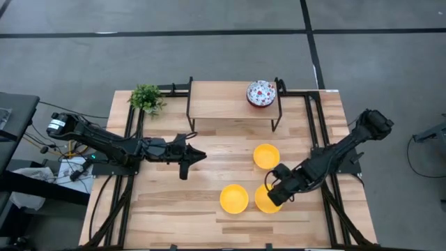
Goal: Pick & Place Mini bowls
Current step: Put the bottom right yellow bowl on the shelf
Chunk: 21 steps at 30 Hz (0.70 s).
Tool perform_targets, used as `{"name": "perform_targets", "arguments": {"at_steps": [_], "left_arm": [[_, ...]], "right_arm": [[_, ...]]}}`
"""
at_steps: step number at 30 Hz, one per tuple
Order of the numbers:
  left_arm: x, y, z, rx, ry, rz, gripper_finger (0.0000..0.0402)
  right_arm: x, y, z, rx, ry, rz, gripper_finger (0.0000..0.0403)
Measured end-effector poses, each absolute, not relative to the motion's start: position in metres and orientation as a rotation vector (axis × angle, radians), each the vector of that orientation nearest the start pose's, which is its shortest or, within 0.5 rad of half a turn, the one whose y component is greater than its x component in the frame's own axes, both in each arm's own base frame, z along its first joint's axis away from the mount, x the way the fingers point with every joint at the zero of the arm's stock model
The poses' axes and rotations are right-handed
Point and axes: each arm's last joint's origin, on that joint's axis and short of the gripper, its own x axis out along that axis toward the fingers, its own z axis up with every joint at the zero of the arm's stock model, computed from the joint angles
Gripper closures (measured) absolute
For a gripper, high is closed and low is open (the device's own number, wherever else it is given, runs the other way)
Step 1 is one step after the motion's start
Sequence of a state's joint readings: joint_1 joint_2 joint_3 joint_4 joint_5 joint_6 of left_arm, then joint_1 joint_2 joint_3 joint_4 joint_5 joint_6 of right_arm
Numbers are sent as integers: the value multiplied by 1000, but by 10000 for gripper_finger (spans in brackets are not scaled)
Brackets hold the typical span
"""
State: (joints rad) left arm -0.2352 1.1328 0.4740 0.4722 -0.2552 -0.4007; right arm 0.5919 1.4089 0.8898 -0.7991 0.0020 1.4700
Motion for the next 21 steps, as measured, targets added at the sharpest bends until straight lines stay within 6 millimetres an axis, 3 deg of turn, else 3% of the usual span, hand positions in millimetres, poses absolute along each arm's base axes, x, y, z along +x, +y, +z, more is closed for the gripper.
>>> {"name": "perform_targets", "arguments": {"at_steps": [13, 17, 21], "left_arm": [[228, -48, 222, -358, 181, 18, 357], [228, -48, 223, -359, 177, 18, 357], [228, -48, 223, -360, 176, 17, 357]], "right_arm": [[195, 131, 174, 839, 1328, -535, 246], [192, 129, 163, 865, 1323, -544, 258], [191, 129, 159, 875, 1316, -537, 297]]}}
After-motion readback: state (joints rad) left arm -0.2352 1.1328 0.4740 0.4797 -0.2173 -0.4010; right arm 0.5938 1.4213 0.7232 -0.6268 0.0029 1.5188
